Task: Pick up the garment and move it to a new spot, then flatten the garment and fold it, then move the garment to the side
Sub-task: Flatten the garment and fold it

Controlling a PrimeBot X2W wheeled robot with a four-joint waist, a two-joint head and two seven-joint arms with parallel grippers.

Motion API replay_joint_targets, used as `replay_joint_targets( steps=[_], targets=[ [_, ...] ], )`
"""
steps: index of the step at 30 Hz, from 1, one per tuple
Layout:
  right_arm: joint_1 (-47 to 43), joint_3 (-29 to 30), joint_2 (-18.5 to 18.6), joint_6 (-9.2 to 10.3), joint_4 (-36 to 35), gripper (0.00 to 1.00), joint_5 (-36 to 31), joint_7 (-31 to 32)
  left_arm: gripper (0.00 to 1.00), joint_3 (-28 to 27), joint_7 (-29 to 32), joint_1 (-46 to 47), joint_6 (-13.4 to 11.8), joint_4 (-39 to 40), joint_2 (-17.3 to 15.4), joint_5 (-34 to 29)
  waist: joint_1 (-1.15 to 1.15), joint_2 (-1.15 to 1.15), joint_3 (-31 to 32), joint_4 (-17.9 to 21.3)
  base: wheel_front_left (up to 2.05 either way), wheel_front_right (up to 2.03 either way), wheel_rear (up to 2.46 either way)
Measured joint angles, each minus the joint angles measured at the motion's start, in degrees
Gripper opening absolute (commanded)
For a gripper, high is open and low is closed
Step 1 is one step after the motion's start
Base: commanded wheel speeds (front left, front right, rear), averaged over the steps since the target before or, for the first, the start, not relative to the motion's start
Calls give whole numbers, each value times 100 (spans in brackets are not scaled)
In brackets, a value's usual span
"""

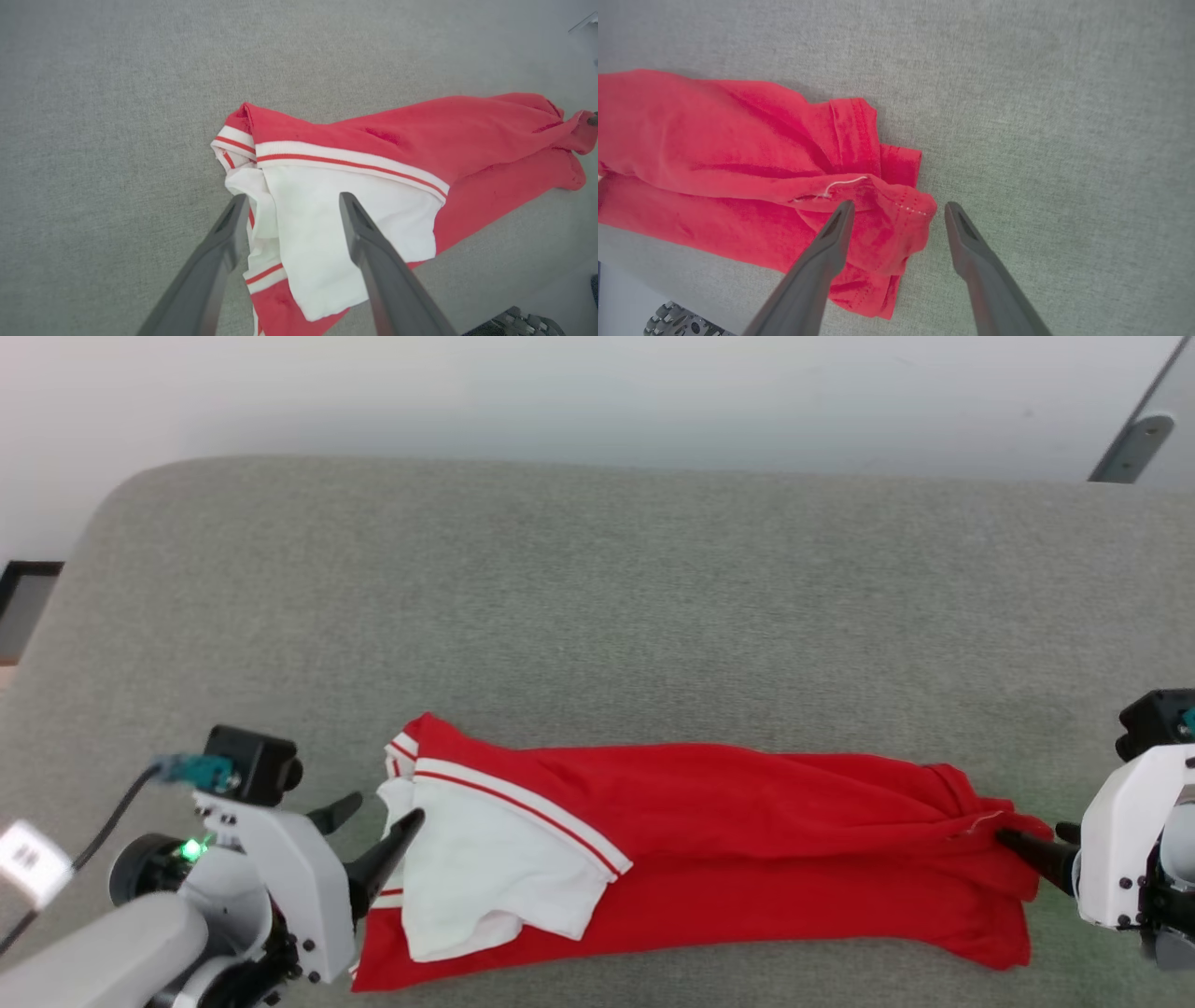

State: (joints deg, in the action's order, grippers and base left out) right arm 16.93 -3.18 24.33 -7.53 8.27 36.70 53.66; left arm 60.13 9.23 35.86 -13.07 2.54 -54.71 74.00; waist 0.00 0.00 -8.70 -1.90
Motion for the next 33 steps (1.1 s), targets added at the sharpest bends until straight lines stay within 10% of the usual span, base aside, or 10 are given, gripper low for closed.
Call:
replay_joint_targets(
  steps=[13, 22, 23, 24, 33],
  targets=[
    [71, 236, -270, 0, 933, 100, -204, 257, 100, -826, -2395, -982, -107, -379, 326, -565, 0, 0, -9, -487, 0, 0, 0],
    [244, 178, -198, 1, 1525, 99, -259, 205, 100, -3186, -2431, -2237, 60, -453, 1382, -2125, 0, 0, -30, -826, 0, 0, 0],
    [254, 120, -178, 3, 1547, 32, -256, 210, 100, -3449, -2431, -2375, 126, -459, 1501, -2296, 0, 0, -28, -846, 0, 0, 0],
    [263, 58, -147, 8, 1558, 0, -230, 215, 100, -3691, -2432, -2516, 189, -454, 1648, -2434, 0, 0, -25, -862, 0, 0, 0],
    [330, -105, -96, 1, 1660, 0, 157, 129, 100, -5238, -2432, -3430, 971, -552, 2676, -3437, 0, 0, 7, -857, 0, 0, 0]
  ],
)
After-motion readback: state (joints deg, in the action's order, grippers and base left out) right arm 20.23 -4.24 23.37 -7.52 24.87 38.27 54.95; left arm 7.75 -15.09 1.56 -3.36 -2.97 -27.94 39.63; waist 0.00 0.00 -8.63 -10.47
